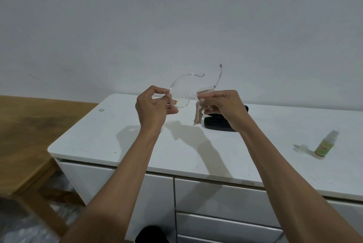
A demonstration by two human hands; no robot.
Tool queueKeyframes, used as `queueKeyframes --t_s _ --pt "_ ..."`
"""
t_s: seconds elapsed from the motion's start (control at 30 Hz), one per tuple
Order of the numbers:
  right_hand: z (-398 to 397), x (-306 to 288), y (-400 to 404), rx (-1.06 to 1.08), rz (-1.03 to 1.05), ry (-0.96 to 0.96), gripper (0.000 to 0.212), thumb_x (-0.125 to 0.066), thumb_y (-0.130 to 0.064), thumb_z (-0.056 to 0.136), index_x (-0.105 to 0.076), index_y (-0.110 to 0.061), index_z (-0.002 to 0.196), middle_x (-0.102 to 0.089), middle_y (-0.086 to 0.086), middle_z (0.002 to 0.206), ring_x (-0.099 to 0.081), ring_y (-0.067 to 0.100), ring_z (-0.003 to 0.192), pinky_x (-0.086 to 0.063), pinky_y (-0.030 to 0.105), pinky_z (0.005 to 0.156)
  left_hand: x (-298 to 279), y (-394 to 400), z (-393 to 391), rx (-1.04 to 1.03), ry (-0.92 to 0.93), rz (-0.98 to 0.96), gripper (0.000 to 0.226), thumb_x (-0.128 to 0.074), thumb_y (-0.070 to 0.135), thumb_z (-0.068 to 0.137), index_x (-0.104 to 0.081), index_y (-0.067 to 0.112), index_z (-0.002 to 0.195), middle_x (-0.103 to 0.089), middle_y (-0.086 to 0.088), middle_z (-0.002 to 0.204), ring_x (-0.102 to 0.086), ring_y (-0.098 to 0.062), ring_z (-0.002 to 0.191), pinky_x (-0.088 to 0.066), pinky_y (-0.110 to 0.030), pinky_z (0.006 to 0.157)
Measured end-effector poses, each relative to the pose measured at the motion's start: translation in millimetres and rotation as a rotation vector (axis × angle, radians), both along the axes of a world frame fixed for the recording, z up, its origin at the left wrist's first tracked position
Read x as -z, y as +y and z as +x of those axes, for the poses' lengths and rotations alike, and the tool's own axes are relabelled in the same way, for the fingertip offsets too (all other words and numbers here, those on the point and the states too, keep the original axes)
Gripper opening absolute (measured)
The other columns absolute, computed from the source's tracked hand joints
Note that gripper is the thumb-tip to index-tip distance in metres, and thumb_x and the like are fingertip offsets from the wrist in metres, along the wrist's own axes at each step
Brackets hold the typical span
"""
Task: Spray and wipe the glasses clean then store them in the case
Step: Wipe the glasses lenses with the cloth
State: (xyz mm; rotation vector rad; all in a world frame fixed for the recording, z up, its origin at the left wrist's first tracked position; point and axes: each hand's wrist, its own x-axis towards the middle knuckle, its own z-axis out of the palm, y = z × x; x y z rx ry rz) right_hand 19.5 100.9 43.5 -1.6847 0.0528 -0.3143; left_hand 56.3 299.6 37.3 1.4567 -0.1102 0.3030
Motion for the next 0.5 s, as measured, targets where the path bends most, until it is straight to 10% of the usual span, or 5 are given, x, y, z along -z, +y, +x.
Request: queueKeyframes --t_s 0.5 --pt "-4.7 13.0 -1.1 0.289 -0.141 -0.209 0.019 -0.073 -0.010 0.086 -0.080 -0.021 0.101 -0.078 -0.002 0.092 -0.074 0.024 0.084 -0.066 0.042 0.073 3.1 -4.2 0.0 0.082 -0.018 0.051 0.012 -0.068 -0.003 0.091 -0.064 0.004 0.082 -0.073 -0.025 0.074 -0.065 -0.023 0.048 -0.065 -0.040 0.067"
